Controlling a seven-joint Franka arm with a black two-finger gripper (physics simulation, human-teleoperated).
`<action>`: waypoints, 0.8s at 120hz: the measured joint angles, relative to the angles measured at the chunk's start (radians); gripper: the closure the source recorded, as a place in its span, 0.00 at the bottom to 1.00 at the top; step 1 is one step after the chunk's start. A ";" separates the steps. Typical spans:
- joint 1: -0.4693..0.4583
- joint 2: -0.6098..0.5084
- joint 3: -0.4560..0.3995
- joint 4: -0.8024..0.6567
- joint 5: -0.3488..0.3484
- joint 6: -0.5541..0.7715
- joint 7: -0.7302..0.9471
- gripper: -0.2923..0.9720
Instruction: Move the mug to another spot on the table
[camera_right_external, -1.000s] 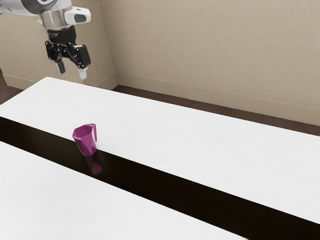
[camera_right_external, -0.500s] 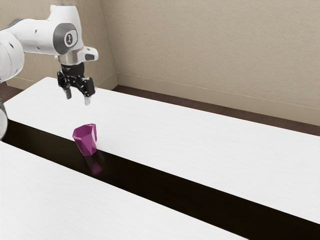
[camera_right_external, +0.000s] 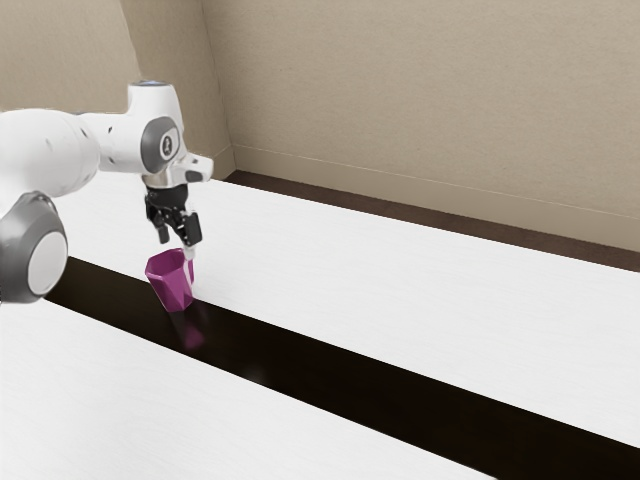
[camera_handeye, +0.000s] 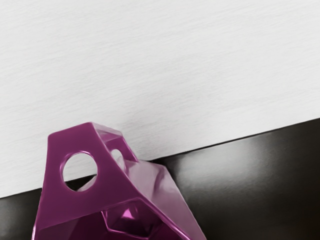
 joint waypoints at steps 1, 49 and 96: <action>0.000 0.002 0.000 -0.001 -0.002 0.003 0.004 0.23; 0.013 0.073 0.012 0.027 -0.065 0.085 0.131 0.23; 0.014 0.116 0.013 0.026 -0.091 0.135 0.197 0.23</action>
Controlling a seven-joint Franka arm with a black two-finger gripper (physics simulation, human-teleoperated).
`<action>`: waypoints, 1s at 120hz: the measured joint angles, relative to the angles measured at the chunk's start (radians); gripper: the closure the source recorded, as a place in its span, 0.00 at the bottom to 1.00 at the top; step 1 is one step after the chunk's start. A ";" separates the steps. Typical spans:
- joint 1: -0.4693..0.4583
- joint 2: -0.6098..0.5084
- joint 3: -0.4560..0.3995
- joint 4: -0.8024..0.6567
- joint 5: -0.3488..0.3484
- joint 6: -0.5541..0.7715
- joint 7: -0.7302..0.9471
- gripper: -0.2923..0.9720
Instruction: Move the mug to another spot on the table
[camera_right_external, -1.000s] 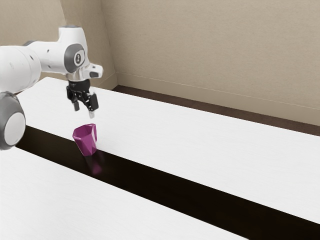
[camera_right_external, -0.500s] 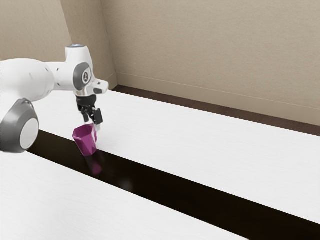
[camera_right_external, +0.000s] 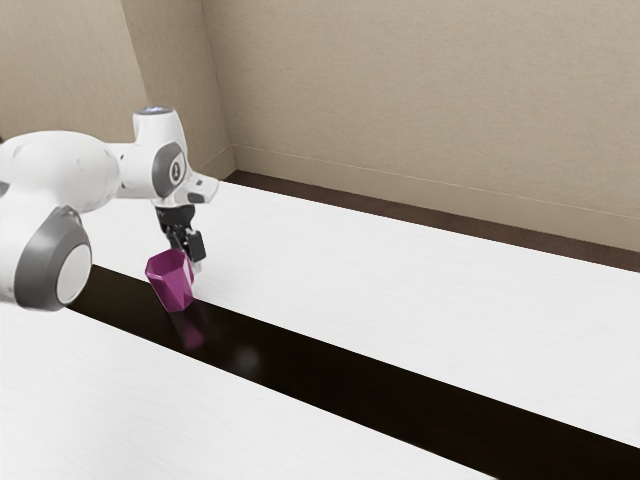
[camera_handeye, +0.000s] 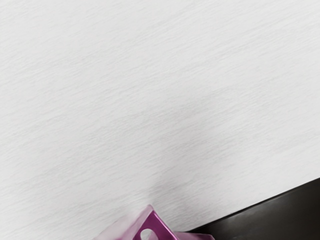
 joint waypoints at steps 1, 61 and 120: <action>0.000 0.000 0.000 0.000 -0.001 0.000 0.001 0.23; 0.000 0.008 0.022 -0.003 -0.035 0.016 0.039 0.53; -0.004 0.005 0.016 0.016 -0.034 0.011 0.053 0.70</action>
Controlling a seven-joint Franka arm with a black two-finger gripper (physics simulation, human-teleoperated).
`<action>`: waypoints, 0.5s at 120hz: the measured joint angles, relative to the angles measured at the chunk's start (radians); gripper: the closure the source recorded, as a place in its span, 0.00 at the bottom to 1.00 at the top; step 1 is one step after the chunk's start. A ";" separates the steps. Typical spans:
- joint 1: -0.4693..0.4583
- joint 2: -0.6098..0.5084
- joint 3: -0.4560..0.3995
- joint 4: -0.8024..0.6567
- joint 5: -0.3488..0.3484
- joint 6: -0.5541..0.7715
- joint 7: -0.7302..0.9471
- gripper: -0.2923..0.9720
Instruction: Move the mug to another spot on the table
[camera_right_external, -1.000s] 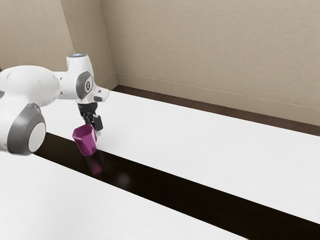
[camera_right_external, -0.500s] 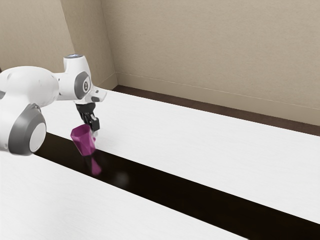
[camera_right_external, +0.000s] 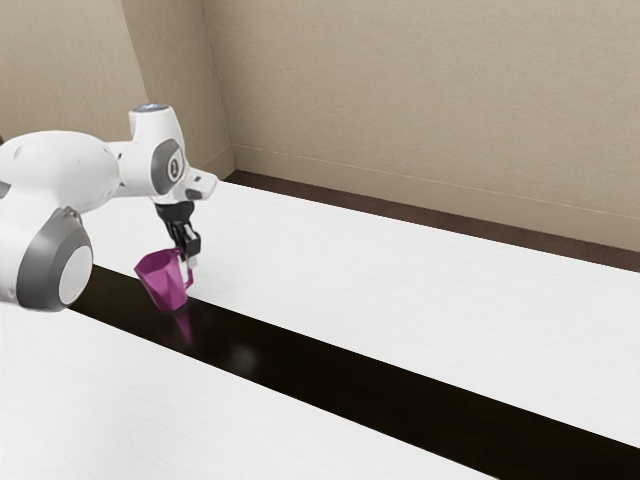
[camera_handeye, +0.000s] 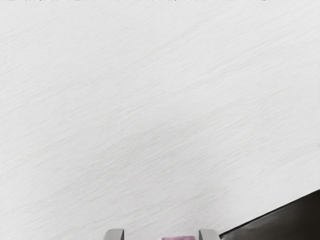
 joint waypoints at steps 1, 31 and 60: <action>0.000 0.000 0.000 0.000 0.000 0.000 0.000 0.70; -0.003 -0.001 -0.007 0.026 0.058 -0.023 -0.014 0.77; -0.015 -0.005 -0.074 0.077 0.179 -0.083 -0.062 0.81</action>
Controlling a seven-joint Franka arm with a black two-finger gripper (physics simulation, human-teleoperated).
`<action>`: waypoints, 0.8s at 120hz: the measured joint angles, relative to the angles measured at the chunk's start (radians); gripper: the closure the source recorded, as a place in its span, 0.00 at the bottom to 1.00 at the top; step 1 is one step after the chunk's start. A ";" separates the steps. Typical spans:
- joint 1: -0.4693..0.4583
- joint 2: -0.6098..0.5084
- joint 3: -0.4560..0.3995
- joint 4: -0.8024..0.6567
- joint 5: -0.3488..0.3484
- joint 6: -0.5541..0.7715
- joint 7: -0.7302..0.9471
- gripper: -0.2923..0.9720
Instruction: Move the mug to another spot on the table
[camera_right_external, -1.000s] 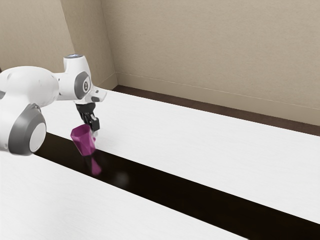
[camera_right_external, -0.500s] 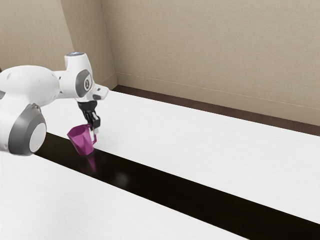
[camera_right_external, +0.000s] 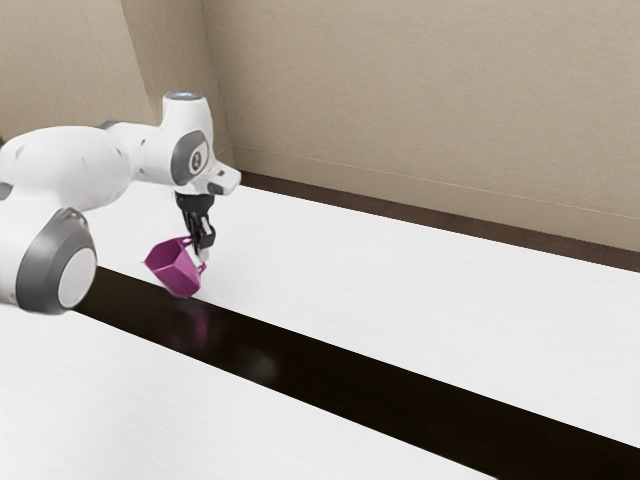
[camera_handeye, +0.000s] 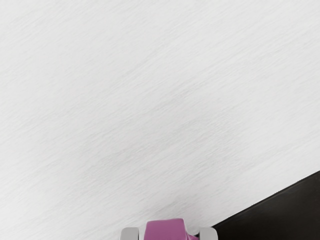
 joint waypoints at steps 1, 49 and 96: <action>-0.001 0.000 -0.002 0.001 0.005 -0.003 -0.002 0.81; -0.085 -0.043 -0.100 0.008 0.127 -0.236 -0.142 0.82; -0.216 -0.040 -0.129 0.006 0.161 -0.323 -0.288 0.82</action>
